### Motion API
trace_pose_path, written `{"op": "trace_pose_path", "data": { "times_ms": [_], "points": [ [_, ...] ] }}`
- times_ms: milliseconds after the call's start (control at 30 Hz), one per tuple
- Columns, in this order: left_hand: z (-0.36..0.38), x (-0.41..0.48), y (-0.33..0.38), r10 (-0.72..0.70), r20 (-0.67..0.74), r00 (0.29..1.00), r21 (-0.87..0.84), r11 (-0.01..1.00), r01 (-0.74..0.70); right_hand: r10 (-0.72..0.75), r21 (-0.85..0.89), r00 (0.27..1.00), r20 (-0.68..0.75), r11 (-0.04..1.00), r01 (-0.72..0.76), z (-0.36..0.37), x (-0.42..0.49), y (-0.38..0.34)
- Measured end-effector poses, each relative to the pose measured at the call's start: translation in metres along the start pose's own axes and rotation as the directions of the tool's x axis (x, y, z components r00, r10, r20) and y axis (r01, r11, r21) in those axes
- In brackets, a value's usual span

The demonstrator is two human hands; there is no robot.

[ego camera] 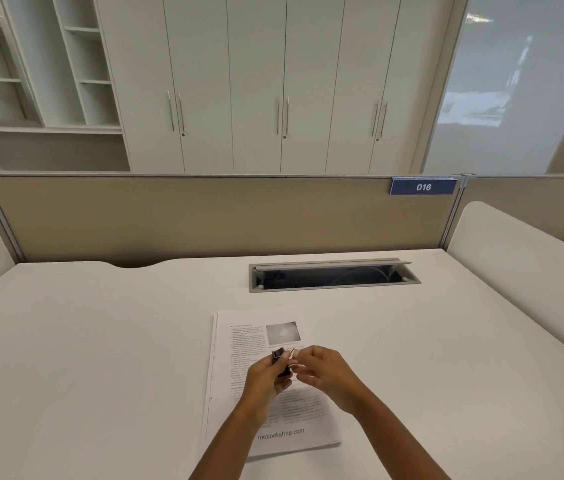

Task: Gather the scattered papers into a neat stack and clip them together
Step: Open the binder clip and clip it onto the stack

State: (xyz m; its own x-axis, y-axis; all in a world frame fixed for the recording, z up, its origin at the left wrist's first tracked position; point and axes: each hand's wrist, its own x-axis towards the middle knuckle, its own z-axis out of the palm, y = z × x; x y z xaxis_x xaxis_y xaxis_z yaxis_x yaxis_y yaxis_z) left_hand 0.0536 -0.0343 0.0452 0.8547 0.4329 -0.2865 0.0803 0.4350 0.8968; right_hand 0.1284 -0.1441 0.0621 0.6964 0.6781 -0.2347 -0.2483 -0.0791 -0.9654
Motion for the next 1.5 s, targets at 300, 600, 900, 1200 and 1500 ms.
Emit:
{"op": "trace_pose_path", "data": {
  "times_ms": [300,600,900,1200,1500],
  "points": [
    [-0.004,0.009,0.005,0.189,-0.218,0.957,0.533,0.845,-0.045,0.011,-0.049,0.935,-0.355,0.998,-0.031,-0.04,0.01,0.006],
    [-0.06,0.013,0.018,0.357,-0.438,0.825,0.897,0.122,0.424,-0.107,-0.468,0.771,-0.628,0.843,-0.264,-0.083,0.01,0.018],
    [-0.07,0.013,0.015,0.215,-0.504,0.837,0.856,0.251,0.451,-0.145,-0.618,0.733,-0.664,0.659,-0.429,-0.071,0.002,0.016],
    [-0.065,0.019,0.021,0.129,-0.525,0.841,0.811,0.377,0.448,-0.076,-0.895,0.981,-0.178,0.427,-0.129,0.007,0.011,0.026],
    [-0.067,0.028,0.03,0.005,-0.563,0.827,0.723,0.488,0.489,0.022,-0.953,0.982,-0.19,0.238,-0.189,0.016,0.015,0.03]
  ]
}}
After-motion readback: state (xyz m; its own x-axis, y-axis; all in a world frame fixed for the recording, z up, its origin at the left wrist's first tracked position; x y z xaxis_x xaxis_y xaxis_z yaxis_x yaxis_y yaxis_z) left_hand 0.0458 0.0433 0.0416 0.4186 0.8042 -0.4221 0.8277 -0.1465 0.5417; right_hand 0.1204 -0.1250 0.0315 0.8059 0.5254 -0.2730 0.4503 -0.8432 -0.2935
